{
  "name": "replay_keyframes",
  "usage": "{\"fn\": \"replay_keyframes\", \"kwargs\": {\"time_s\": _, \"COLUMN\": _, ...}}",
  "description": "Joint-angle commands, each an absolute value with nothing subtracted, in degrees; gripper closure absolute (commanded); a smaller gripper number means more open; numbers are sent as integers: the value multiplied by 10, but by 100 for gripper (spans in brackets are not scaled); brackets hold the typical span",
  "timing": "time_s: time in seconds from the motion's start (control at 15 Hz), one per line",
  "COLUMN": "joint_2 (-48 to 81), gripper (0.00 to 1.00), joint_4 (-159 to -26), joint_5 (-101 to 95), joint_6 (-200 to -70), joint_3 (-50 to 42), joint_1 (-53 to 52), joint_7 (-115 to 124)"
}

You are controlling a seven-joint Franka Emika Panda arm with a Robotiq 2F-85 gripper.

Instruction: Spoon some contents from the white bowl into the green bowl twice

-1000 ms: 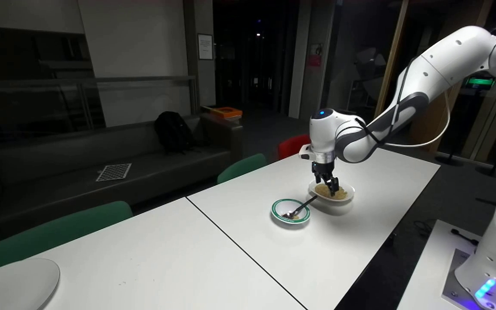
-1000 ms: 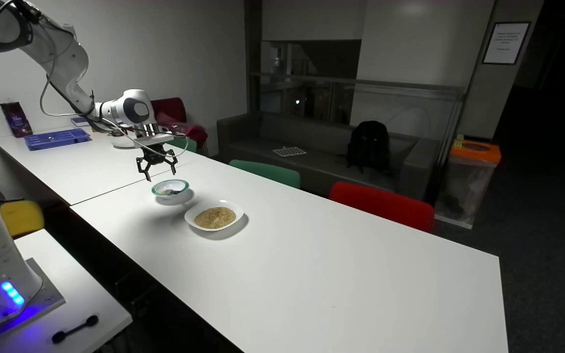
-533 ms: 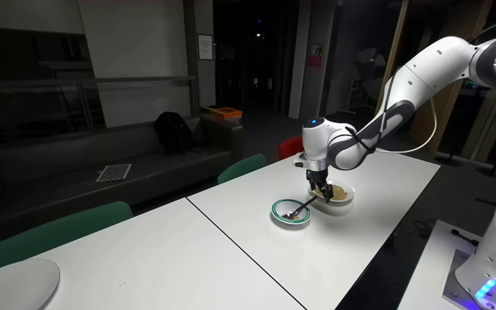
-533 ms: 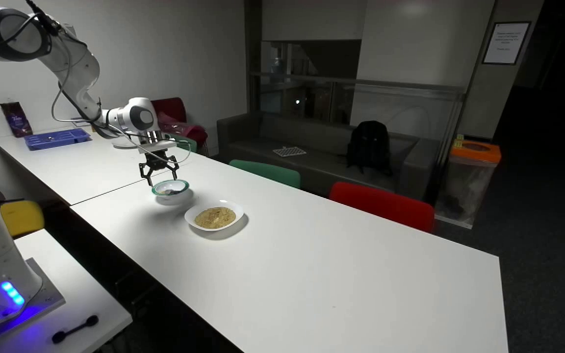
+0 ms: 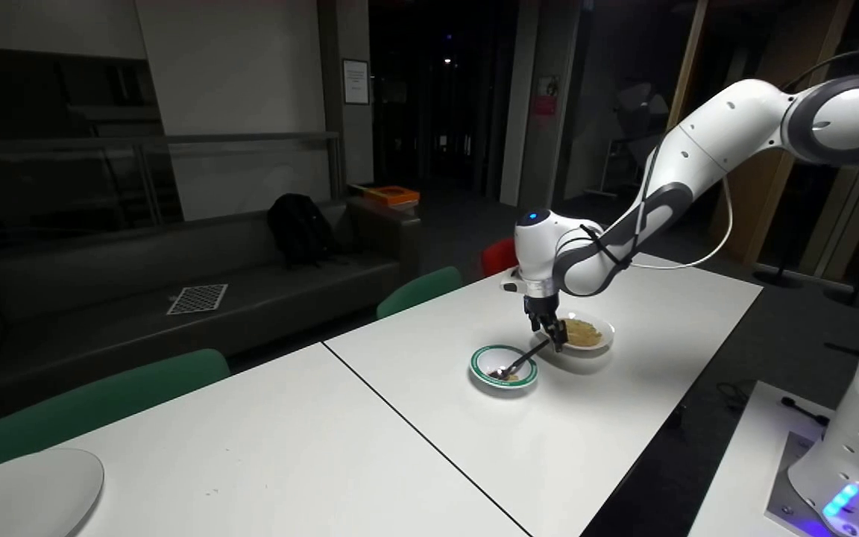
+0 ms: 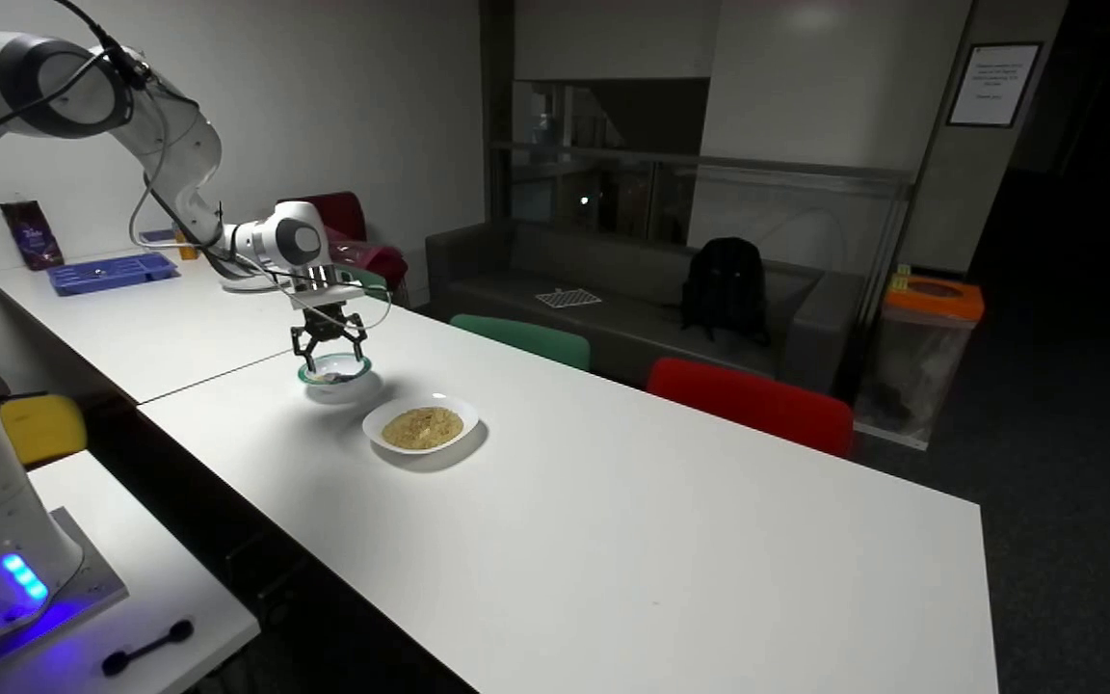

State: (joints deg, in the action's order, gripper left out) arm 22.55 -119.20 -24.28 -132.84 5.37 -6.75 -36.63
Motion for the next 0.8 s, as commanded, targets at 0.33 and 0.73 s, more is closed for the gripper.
{"fn": "replay_keyframes", "kwargs": {"time_s": 0.33, "joint_2": 269, "gripper": 0, "joint_4": -1146, "joint_5": -214, "joint_6": -1319, "joint_3": 67, "joint_1": -34, "joint_7": -434}}
{"fn": "replay_keyframes", "kwargs": {"time_s": 0.73, "joint_2": 284, "gripper": 0, "joint_4": -1130, "joint_5": -195, "joint_6": -1313, "joint_3": 67, "joint_1": -32, "joint_7": -447}}
